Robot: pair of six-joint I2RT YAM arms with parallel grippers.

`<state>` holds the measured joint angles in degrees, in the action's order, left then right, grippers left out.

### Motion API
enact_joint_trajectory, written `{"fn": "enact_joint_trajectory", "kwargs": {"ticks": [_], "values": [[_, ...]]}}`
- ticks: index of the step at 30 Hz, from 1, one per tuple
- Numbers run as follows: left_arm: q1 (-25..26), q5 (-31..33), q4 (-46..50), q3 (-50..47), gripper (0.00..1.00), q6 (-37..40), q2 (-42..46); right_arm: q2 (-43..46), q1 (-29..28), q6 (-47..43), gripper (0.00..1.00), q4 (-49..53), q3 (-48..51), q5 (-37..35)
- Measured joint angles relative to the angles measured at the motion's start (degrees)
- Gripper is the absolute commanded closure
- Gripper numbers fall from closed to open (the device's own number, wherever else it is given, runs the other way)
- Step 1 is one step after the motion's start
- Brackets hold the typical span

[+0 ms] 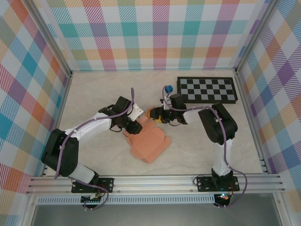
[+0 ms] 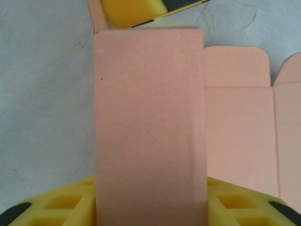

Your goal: Fold the paper box

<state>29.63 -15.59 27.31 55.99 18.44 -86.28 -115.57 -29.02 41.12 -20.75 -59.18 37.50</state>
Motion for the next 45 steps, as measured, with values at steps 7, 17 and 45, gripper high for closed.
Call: {"fn": "enact_joint_trajectory", "kwargs": {"ticks": [7, 17, 45], "values": [[0.3, 2.1, -0.3, 0.0, 0.55, 0.0, 0.0, 3.3, -1.5, -1.6, 0.23, 9.8, -1.3, -4.9], [0.6, 3.3, -0.7, -0.5, 0.55, 0.0, 0.2, 4.3, -1.6, -2.8, 0.28, 14.4, -1.3, -6.0], [1.4, 5.2, -2.0, -1.8, 0.56, -0.2, 0.2, 2.0, -1.9, 5.9, 0.45, 4.7, -1.2, 3.6]]}}
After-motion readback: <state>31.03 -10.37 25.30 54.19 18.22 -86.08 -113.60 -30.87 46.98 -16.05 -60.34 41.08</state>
